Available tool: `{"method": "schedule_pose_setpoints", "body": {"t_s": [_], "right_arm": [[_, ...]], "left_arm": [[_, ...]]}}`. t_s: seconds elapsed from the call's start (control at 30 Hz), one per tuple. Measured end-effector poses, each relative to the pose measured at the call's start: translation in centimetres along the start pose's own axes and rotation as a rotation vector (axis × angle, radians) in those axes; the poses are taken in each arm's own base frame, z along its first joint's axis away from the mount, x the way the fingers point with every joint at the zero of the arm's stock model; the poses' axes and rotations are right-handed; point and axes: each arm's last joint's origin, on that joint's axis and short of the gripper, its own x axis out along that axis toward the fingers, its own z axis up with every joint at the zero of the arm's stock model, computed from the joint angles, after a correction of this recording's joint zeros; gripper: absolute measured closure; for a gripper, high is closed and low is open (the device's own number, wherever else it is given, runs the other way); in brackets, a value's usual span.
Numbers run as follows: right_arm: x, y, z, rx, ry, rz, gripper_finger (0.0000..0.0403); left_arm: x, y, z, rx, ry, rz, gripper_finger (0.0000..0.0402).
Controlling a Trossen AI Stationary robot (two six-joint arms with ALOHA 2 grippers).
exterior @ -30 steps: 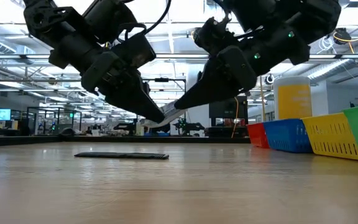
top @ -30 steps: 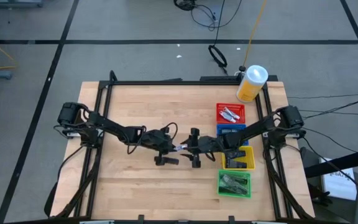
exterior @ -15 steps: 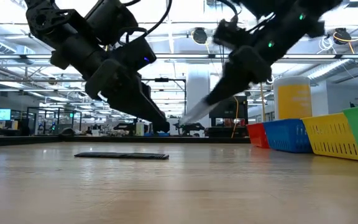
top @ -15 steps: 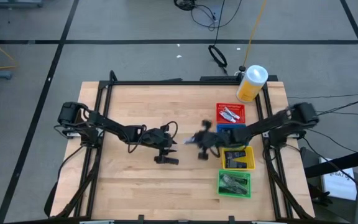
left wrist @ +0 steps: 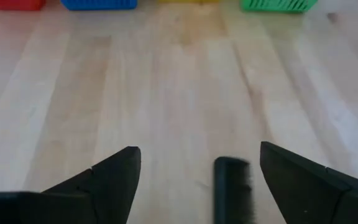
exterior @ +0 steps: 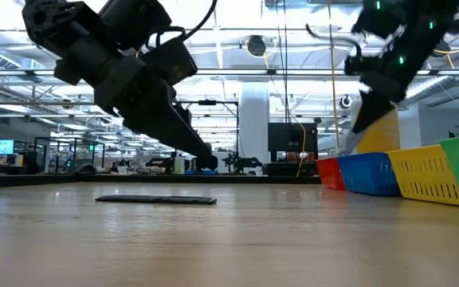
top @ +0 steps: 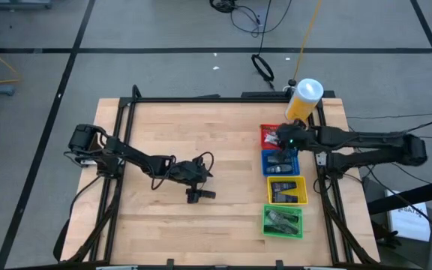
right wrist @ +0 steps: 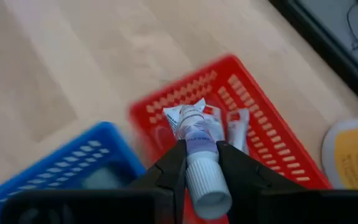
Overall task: Pick & Place Travel size toiletries
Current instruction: Put the white toothpaste into the red bin, then put the black comb into the green bin
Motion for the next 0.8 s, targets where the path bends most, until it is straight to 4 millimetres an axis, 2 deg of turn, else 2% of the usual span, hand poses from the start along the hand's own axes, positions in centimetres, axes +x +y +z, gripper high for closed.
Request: {"method": "schedule_pose_setpoints", "body": {"t_s": [0.23,0.43,0.53,0.7,0.8], "right_arm": [[3.2,-2.6,-2.0,0.098,-0.054,0.076,0.0338],[3.8,-4.0,-2.4,0.136,-0.033,0.076,0.0310],[3.8,-4.3,-2.3,0.153,-0.036,0.098,0.0286],[3.5,-4.5,-2.1,0.213,-0.075,0.108,0.0221],[2.9,-4.1,-1.4,0.242,-0.144,0.219,0.0186]], "left_arm": [[-1.0,-1.3,0.9,-0.073,-0.038,-0.036,0.0107],[-3.4,-2.6,1.9,-0.085,-0.045,-0.047,0.0116],[-4.6,-3.4,2.1,-0.070,-0.032,-0.023,0.0117],[-6.2,-4.7,1.7,-0.070,0.026,0.012,0.0126],[-6.4,-5.7,1.2,-0.062,0.063,-0.008,0.0138]]}}
